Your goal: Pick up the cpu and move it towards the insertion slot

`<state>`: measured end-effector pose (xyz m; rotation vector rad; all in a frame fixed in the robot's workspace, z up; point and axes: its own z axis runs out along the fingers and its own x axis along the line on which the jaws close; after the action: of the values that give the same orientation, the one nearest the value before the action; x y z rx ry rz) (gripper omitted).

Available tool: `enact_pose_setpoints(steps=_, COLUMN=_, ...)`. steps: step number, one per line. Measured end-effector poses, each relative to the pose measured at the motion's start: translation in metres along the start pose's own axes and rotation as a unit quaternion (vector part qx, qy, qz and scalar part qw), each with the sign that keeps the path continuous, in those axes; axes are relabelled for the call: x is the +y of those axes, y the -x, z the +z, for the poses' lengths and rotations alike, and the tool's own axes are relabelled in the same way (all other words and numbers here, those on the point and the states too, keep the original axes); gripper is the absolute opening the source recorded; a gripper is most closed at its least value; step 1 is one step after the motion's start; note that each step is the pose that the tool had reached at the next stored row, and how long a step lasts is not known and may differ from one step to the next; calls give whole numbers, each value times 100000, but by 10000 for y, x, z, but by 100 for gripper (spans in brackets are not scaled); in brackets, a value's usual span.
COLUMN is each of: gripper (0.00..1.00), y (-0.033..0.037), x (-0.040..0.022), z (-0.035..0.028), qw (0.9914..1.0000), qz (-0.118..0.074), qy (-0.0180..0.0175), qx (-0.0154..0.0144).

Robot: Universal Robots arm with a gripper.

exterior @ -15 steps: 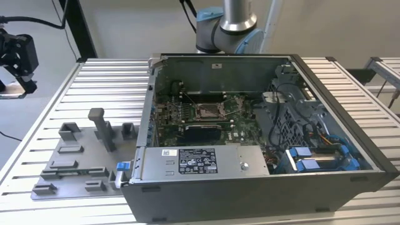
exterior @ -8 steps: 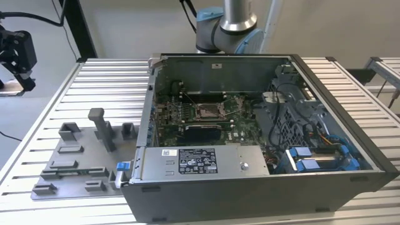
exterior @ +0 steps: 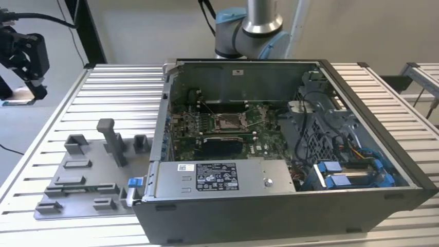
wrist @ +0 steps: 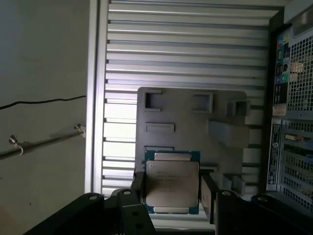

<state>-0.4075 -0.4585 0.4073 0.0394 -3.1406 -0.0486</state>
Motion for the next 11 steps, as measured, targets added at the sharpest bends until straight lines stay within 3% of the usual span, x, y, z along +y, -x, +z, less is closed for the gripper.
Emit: enact_pose_setpoints(steps=11, gripper=0, y=497, x=-12, z=0, qw=100000, qz=8, qy=9, qx=268)
